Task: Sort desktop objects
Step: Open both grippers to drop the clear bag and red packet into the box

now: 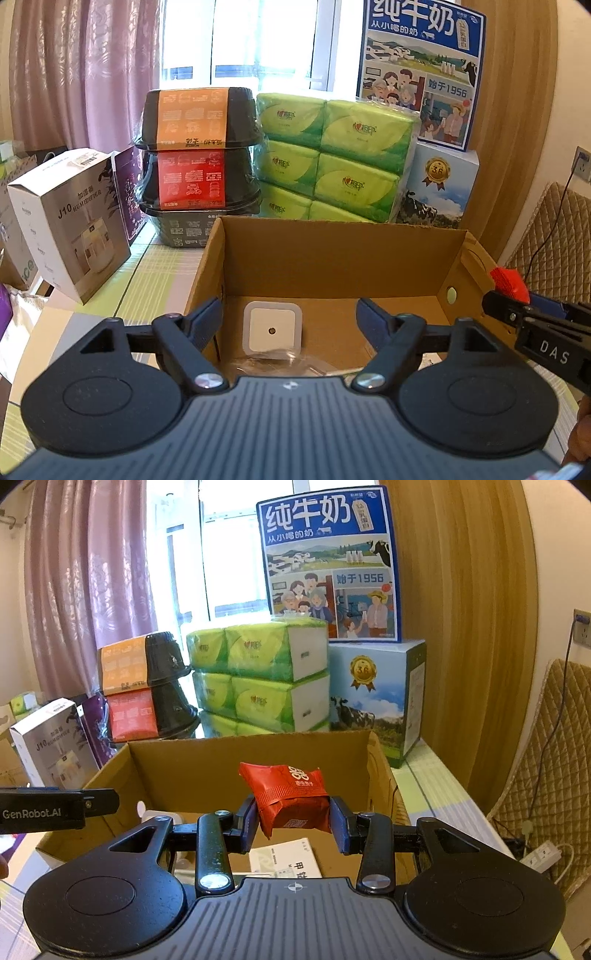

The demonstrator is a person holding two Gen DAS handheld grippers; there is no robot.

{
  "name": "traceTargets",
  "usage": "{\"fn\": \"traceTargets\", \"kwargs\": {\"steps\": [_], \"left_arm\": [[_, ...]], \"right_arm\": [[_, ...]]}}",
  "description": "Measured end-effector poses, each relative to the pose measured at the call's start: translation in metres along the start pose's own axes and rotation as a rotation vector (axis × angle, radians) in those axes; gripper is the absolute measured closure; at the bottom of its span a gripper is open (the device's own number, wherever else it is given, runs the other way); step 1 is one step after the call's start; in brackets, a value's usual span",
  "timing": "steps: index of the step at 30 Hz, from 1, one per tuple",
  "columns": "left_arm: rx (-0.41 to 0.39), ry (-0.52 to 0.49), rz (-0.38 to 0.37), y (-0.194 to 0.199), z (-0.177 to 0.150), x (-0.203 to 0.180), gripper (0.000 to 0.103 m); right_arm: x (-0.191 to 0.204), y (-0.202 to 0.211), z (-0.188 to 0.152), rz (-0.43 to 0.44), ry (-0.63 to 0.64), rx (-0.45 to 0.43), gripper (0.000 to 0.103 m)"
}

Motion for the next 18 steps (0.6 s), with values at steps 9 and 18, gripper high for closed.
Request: {"fn": "traceTargets", "kwargs": {"steps": [9,18], "left_arm": [[0.003,0.041,-0.010,0.004,-0.002,0.011,0.027],[0.002,0.058,-0.020,0.008,-0.003,0.018,0.027]], "right_arm": [[0.000,0.003,0.000,0.066,-0.045,-0.037,0.021],[-0.015,0.007,0.002,0.053,-0.114,-0.055,0.019]]}}
Point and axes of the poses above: each gripper's, at about its wrist camera, not at the fingertips, and y roughly against the way its jaws point, x to its left, z to its top, the point moved 4 cm from there along -y, roughly the way its jaws point, and after that the axes turned 13 degrees about x, right-handed, at the moved point
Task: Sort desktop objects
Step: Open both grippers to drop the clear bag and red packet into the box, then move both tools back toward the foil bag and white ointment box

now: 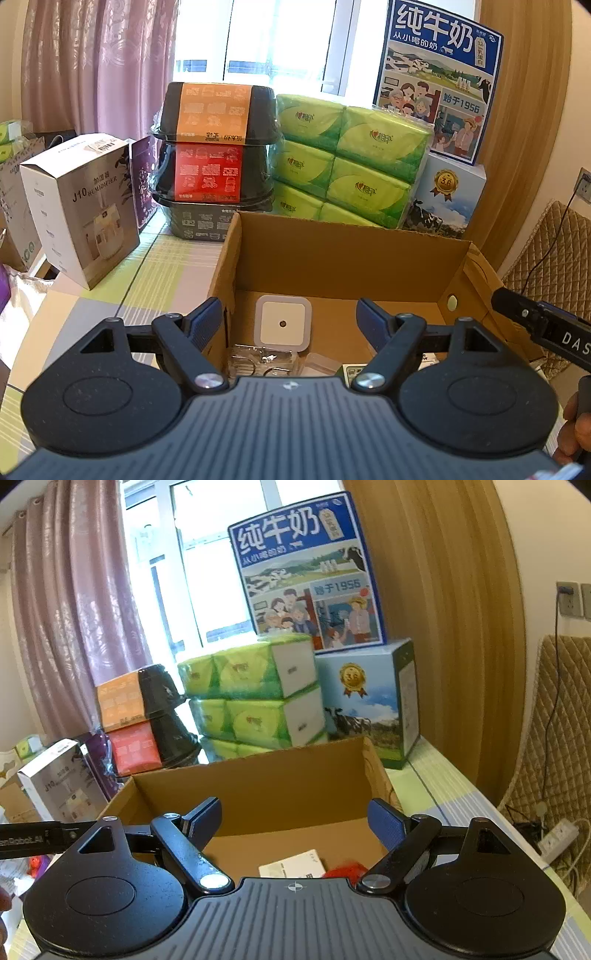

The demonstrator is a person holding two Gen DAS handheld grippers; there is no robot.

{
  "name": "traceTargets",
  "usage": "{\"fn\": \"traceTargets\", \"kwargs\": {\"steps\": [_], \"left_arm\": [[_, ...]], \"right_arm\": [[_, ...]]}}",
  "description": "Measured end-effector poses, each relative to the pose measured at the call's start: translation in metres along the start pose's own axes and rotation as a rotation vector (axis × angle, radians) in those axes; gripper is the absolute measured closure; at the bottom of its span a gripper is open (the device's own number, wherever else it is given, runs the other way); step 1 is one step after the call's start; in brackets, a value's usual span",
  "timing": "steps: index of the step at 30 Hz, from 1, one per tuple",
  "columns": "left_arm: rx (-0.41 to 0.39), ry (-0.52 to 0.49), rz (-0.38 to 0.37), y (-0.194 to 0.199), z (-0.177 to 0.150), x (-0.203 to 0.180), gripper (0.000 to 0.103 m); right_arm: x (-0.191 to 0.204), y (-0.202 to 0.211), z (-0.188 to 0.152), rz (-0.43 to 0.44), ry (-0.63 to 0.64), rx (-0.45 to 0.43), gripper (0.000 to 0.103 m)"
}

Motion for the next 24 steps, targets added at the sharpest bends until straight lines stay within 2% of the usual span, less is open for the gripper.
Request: {"fn": "traceTargets", "kwargs": {"steps": [13,24], "left_arm": [[0.011,-0.017,0.011,0.000,-0.006,0.001,0.027],[0.001,-0.032,0.028,0.024,-0.021,0.004,0.027]], "right_arm": [[0.008,0.003,-0.008,-0.020,0.064,-0.013,0.020],[0.020,0.028,-0.022,-0.016,0.147,-0.069,0.020]]}}
Point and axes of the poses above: each gripper's, at about its wrist camera, not at the fingertips, and y roughly against the way its jaws point, x to its left, z to its top, the point moved 4 cm from there along -y, roughly the way its jaws point, and after that the axes turned 13 degrees about x, right-handed, at the moved point
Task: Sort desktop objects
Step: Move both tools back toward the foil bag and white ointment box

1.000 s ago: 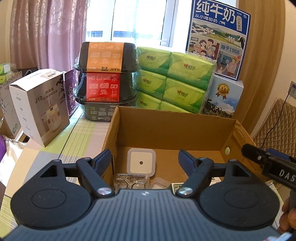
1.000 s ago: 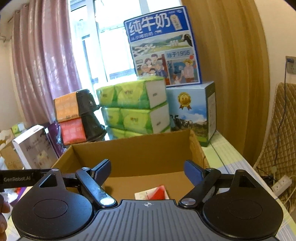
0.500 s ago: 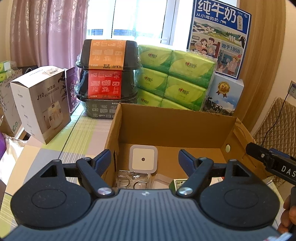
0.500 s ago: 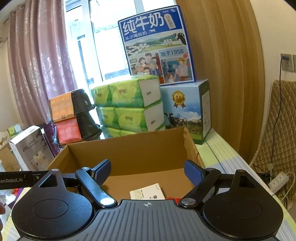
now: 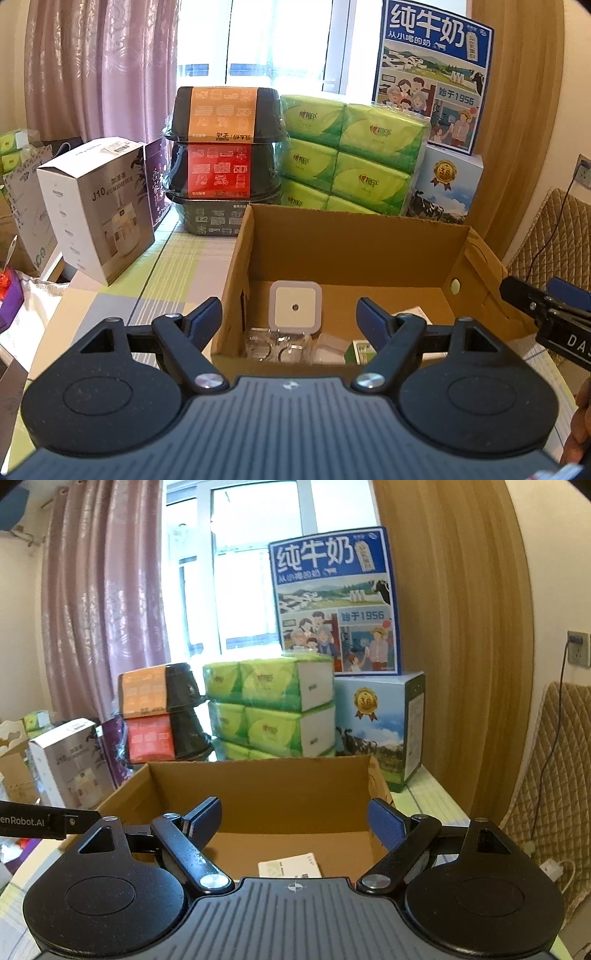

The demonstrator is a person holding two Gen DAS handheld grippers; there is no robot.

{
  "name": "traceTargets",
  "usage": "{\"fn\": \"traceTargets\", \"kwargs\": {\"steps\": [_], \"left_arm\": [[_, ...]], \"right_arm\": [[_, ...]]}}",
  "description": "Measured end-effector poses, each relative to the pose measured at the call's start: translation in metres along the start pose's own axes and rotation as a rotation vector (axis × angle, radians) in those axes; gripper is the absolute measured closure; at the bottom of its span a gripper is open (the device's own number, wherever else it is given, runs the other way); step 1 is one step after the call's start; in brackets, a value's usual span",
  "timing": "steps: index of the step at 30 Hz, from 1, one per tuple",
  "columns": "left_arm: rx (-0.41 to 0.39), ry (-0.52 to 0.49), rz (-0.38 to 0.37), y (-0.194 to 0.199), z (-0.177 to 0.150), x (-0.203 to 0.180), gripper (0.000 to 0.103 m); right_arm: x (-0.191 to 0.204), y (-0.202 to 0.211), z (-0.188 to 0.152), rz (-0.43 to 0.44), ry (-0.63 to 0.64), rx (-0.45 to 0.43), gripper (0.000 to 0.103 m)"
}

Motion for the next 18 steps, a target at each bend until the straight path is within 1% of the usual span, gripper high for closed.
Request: {"fn": "traceTargets", "kwargs": {"steps": [4,9,18], "left_arm": [[0.006,-0.026,-0.007,0.014,-0.017,-0.003,0.027],[0.029,-0.053,-0.018,0.028,-0.043,-0.004,0.027],[0.103,-0.066,-0.027,0.043,-0.093,0.002,0.027]], "right_arm": [[0.000,0.012,-0.011,0.008,0.014,0.002,0.020],[-0.010,0.032,-0.029,0.009,0.009,0.028,0.020],[-0.024,0.062,-0.069,0.033,0.013,0.131,0.020]]}}
Point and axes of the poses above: each gripper's, at about its wrist camera, not at the fingertips, and y roughly against the way its jaws point, x to its left, z to its top, the point moved 4 cm from there along -y, roughly the way its jaws point, and after that the axes turned 13 degrees about x, right-handed, at the moved point
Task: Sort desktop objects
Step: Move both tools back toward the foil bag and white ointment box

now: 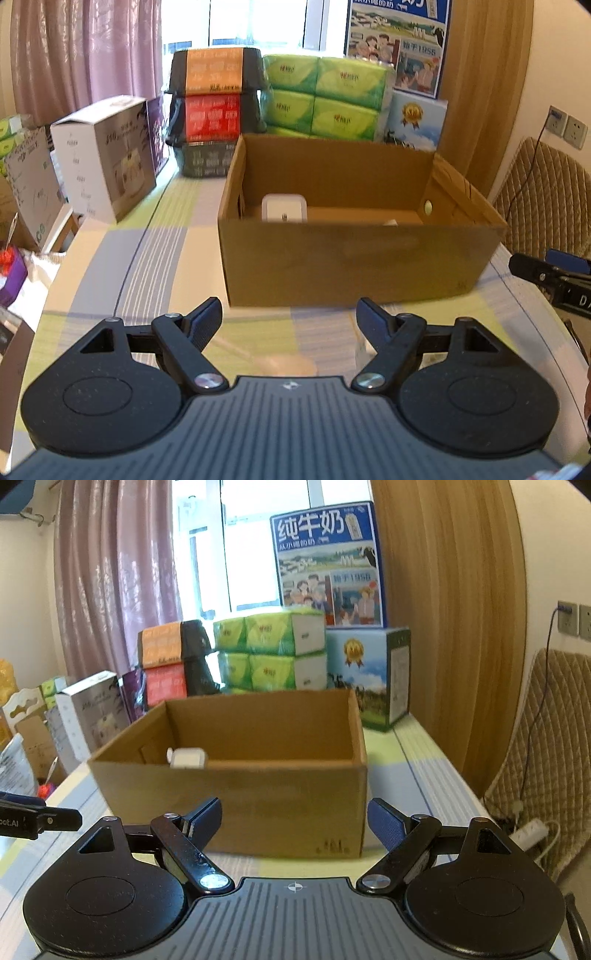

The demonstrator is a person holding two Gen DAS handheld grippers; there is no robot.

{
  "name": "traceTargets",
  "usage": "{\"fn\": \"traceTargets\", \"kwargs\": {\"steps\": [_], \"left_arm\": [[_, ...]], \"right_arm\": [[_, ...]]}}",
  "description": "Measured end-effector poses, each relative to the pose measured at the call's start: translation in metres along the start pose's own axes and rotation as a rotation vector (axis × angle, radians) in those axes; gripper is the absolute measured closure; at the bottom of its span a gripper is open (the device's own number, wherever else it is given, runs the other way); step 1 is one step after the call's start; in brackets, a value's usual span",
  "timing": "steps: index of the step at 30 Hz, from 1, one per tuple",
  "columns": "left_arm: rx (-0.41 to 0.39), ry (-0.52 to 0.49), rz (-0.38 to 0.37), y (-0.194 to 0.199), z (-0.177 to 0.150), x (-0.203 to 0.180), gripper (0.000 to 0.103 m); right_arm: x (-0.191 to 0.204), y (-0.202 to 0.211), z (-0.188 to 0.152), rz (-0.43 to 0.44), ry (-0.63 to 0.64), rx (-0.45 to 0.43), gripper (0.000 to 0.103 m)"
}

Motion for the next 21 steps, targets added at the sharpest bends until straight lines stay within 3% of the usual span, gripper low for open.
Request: {"fn": "traceTargets", "kwargs": {"steps": [4,10,21], "left_arm": [[0.018,-0.023,-0.016,0.009,-0.021,-0.005,0.026],[0.033,-0.139,-0.042,0.024,-0.051,-0.028,0.026],[0.092,-0.473,-0.122,0.018,-0.096,-0.088,0.025]], "right_arm": [[0.000,0.007,-0.016,0.013,0.013,0.045,0.020],[-0.001,0.018,-0.037,0.010,0.061,0.095,0.020],[-0.011,0.019,-0.060,0.022,0.109,0.203,0.019]]}}
Point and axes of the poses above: each gripper's, at about its wrist camera, not at the fingertips, and y roughly against the way its jaws point, x to its left, z to its top, the point moved 4 cm from there along -y, roughly the way its jaws point, and after that the axes turned 13 degrees about x, right-handed, at the moved point
